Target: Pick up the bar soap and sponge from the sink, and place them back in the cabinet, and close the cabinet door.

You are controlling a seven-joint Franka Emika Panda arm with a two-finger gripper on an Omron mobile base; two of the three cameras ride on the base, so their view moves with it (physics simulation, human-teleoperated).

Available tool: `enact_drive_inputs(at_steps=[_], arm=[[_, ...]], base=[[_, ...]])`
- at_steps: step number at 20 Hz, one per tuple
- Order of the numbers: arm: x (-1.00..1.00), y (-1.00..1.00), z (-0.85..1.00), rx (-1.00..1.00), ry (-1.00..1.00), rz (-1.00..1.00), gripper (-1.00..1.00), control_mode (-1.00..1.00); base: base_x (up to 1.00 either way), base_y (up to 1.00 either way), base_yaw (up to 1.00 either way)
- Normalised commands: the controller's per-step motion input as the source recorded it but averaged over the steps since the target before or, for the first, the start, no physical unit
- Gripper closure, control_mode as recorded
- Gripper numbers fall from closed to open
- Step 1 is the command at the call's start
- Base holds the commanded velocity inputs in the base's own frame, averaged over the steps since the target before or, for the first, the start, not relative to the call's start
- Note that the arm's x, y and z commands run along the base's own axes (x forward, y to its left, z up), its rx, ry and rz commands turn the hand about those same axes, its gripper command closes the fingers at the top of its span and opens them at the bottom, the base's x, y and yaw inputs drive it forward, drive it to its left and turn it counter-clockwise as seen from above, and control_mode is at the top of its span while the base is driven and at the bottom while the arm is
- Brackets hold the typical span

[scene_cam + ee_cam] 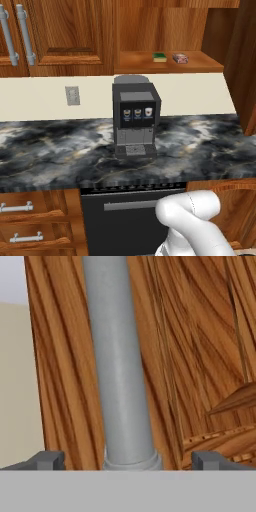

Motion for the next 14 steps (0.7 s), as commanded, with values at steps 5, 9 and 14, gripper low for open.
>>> enact_drive_inputs(at_steps=[5, 9, 14], arm=[[0.23, 0.41, 0.00, 0.02, 0.00, -0.09, -1.00, -1.00], [0.34, 0.33, 0.00, 0.00, -0.02, -0.05, -1.00, -1.00], [0.34, 0.26, 0.00, 0.00, -0.08, -0.04, -1.00, -1.00]], base=[[0.00, 0.00, 0.00], [0.00, 0.00, 0.00], [0.00, 0.00, 0.00]])
